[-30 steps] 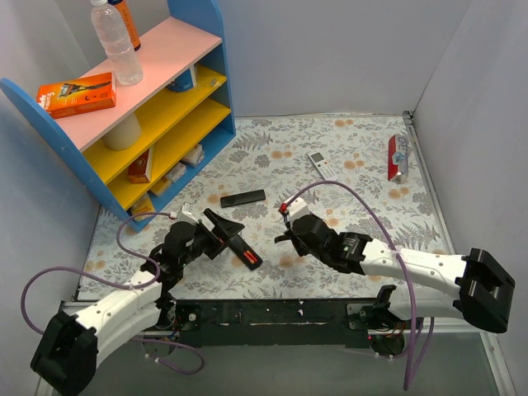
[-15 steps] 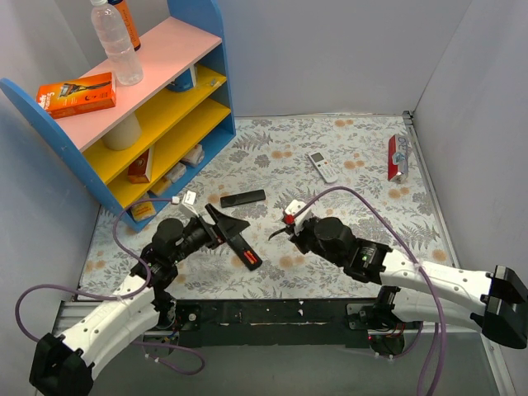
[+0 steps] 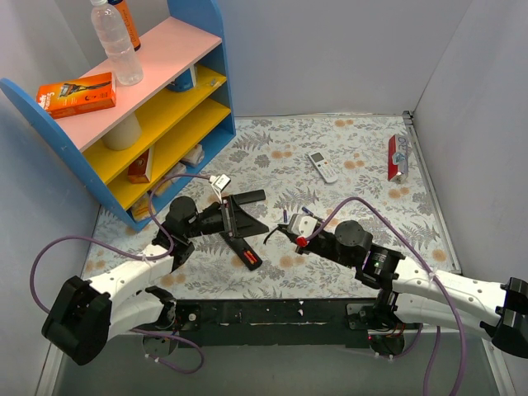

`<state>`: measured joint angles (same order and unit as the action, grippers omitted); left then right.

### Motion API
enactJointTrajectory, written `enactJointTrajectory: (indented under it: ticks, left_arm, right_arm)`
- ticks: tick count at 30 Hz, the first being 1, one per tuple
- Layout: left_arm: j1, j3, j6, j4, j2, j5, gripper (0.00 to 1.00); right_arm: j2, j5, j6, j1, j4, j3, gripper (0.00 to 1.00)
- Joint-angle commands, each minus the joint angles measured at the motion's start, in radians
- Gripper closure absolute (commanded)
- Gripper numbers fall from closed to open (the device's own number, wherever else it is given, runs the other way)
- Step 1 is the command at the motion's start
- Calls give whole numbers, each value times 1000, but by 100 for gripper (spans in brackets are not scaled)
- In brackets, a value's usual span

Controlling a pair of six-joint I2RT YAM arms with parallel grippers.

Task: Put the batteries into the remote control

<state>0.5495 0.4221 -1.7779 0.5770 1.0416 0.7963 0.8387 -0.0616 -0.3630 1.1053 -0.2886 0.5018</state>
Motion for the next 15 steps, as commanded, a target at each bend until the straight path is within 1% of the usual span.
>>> enactJointTrajectory:
  ticks: [1, 3, 5, 7, 12, 13, 15]
  left_arm:
    - [7, 30, -37, 86, 14, 118, 21]
    - [7, 37, -26, 61, 17, 121, 24]
    - [13, 50, 1, 6, 24, 121, 26]
    - [21, 52, 3, -3, 28, 124, 31]
    - [35, 63, 31, -61, 38, 113, 37]
    - [38, 66, 40, -71, 40, 107, 41]
    - [41, 67, 51, -88, 43, 106, 44]
  right_arm:
    - [-3, 23, -56, -2, -72, 9, 99]
    - [10, 20, -63, -2, -72, 17, 99]
    - [17, 20, -65, -4, -78, 20, 99]
    - [23, 19, -68, -2, -87, 21, 99]
    - [33, 5, -76, -4, -98, 27, 99]
    - [34, 3, -76, -2, -101, 29, 99]
    - [37, 3, -77, -4, -101, 30, 99]
